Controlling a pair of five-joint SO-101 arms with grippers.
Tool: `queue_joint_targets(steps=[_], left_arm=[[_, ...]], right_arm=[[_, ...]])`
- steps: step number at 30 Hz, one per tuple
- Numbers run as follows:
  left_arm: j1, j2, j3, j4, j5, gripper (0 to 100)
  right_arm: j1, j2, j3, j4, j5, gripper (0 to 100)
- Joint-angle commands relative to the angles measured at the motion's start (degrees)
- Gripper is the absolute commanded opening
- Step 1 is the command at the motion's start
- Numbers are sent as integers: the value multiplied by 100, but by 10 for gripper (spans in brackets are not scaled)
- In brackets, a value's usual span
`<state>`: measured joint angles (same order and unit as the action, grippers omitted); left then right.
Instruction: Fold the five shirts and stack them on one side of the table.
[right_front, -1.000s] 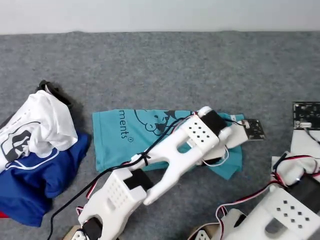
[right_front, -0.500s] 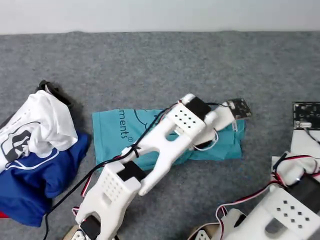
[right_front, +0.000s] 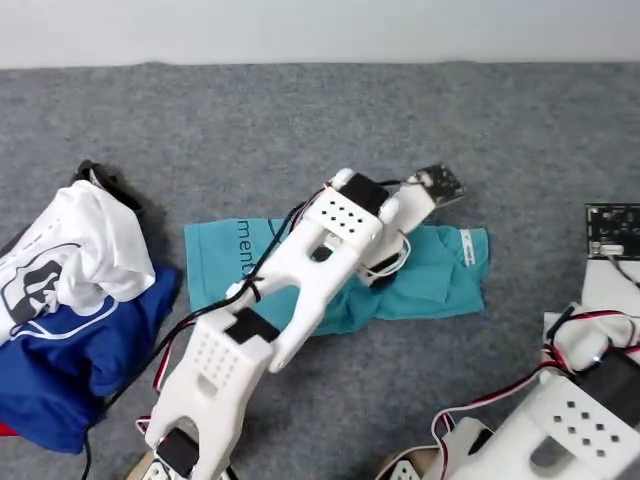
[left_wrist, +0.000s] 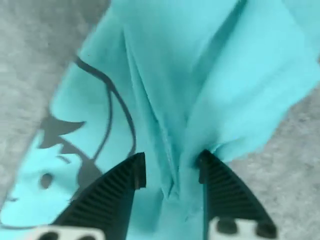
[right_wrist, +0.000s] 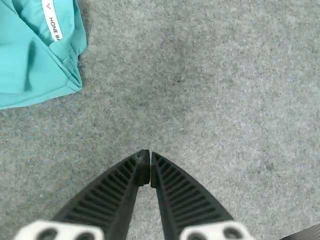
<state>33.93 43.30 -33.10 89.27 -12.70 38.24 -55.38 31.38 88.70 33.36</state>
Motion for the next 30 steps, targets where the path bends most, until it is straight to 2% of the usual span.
queue_joint_targets(steps=[1,7,13,19,23,26,30], left_arm=[[-26,185,-207,-97,62,181],[-26,334,-418,-62,79,132],[-44,387,-1429,484,44,123],[-422,431,-1648,492,79,123],[-642,721,-1684,615,79,119],[-677,659,-1903,1073,79,118],[-774,70,-1912,1134,273,84]], right_arm=[[48,-101,-62,31,62,12],[48,-136,-62,40,62,12],[48,-145,-62,40,62,12],[-31,-110,-62,40,70,12],[-479,-110,79,40,70,12],[-1165,-101,299,31,62,10],[-2229,-75,747,-84,-44,10]])
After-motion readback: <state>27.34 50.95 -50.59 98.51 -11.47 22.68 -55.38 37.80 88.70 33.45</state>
